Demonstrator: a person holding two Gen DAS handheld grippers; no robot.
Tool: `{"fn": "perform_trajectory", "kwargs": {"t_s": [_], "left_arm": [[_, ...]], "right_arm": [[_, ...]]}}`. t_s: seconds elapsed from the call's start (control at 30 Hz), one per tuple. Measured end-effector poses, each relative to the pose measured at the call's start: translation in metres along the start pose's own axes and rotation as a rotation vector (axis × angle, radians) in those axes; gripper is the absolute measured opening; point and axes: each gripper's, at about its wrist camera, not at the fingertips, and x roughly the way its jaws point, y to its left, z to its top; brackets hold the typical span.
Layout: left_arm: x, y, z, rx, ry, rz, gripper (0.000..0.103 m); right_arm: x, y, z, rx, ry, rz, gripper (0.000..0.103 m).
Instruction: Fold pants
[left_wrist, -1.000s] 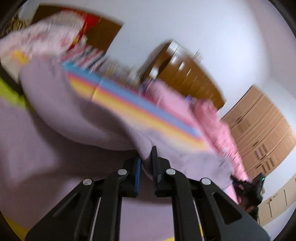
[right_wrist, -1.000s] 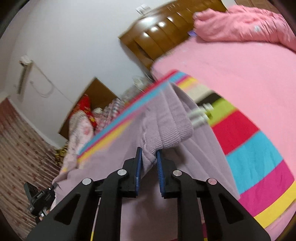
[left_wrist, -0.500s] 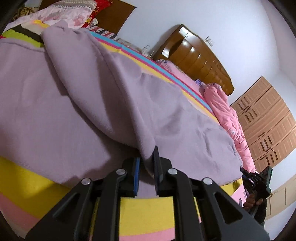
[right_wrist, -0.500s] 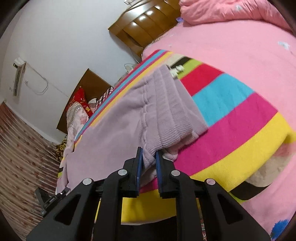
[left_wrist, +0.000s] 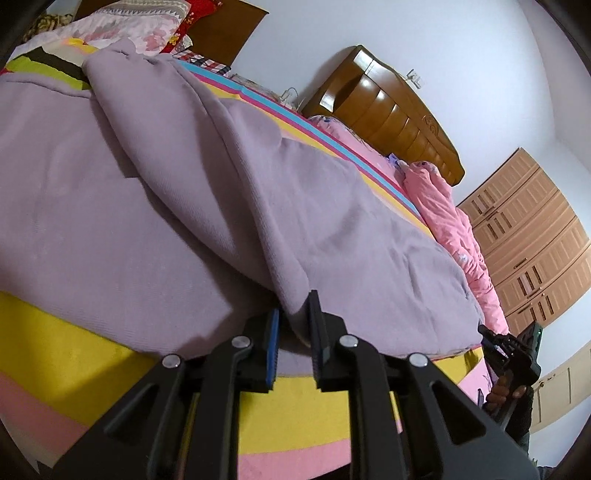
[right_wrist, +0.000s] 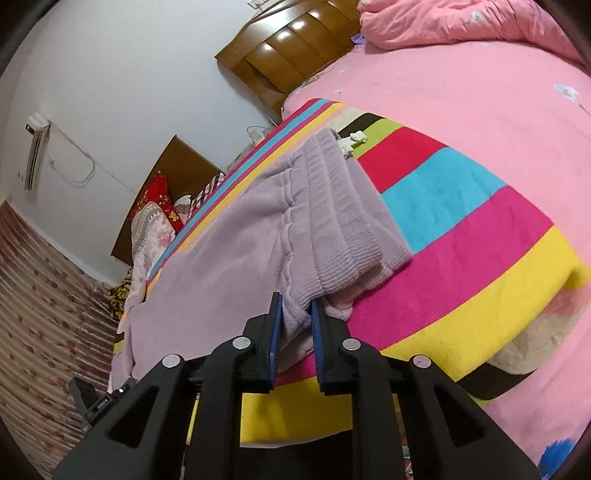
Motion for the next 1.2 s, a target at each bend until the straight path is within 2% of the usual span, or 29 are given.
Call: {"fn": "perform_trajectory", "kwargs": {"t_s": [0.07, 0.1, 0.13, 0.2, 0.33, 0.43, 0.6, 0.63, 0.7, 0.77, 0.87, 0.9, 0.93, 1.0, 1.1, 1.2], "left_arm": [[-0.001, 0.0, 0.002, -0.006, 0.003, -0.006, 0.019], [0.0, 0.0, 0.005, -0.016, 0.009, -0.014, 0.027], [-0.002, 0.001, 0.006, -0.025, 0.01, -0.024, 0.039], [-0.004, 0.001, 0.011, -0.039, 0.001, -0.03, 0.051], [-0.005, -0.008, 0.026, -0.024, -0.004, 0.02, 0.054], [-0.001, -0.014, 0.035, 0.006, 0.0, 0.107, 0.057], [0.007, -0.028, 0.053, 0.063, 0.021, 0.342, 0.059], [0.003, -0.033, 0.055, 0.075, -0.003, 0.402, 0.061], [-0.005, -0.042, 0.056, 0.107, -0.057, 0.466, 0.067], [-0.008, -0.05, 0.061, 0.14, -0.088, 0.461, 0.075], [0.005, -0.051, 0.071, 0.153, -0.058, 0.418, 0.075], [0.017, -0.048, 0.076, 0.16, -0.029, 0.417, 0.072], [0.027, -0.047, 0.08, 0.16, 0.002, 0.427, 0.049], [0.043, -0.035, 0.083, 0.132, 0.063, 0.453, 0.017], [0.034, -0.023, 0.082, 0.085, 0.024, 0.41, 0.005], [-0.01, -0.028, 0.073, 0.071, -0.133, 0.355, 0.005]], "right_arm": [[0.0, 0.001, -0.001, 0.0, 0.0, -0.003, 0.02], [0.0, 0.002, -0.001, -0.005, 0.001, -0.006, 0.021], [0.001, 0.004, -0.001, -0.011, 0.004, -0.012, 0.021], [0.001, 0.005, -0.002, -0.024, 0.001, -0.022, 0.022], [0.002, 0.002, -0.001, -0.014, 0.0, -0.012, 0.021], [0.002, 0.002, -0.002, -0.015, 0.001, -0.007, 0.021], [0.001, 0.001, -0.002, -0.011, 0.0, -0.001, 0.021], [0.002, 0.0, -0.002, -0.01, 0.0, 0.003, 0.021], [0.002, -0.001, -0.002, -0.008, -0.001, 0.008, 0.021], [0.002, -0.002, -0.002, -0.009, 0.0, 0.012, 0.021], [0.003, -0.002, -0.002, -0.008, 0.0, 0.017, 0.021], [0.002, -0.003, -0.002, -0.005, 0.0, 0.022, 0.021], [0.002, -0.004, -0.002, -0.001, 0.0, 0.025, 0.021], [0.002, -0.004, -0.002, 0.003, 0.0, 0.028, 0.021], [0.002, -0.004, -0.001, 0.002, -0.001, 0.026, 0.02], [0.003, -0.004, -0.001, -0.008, -0.007, 0.014, 0.016]]}}
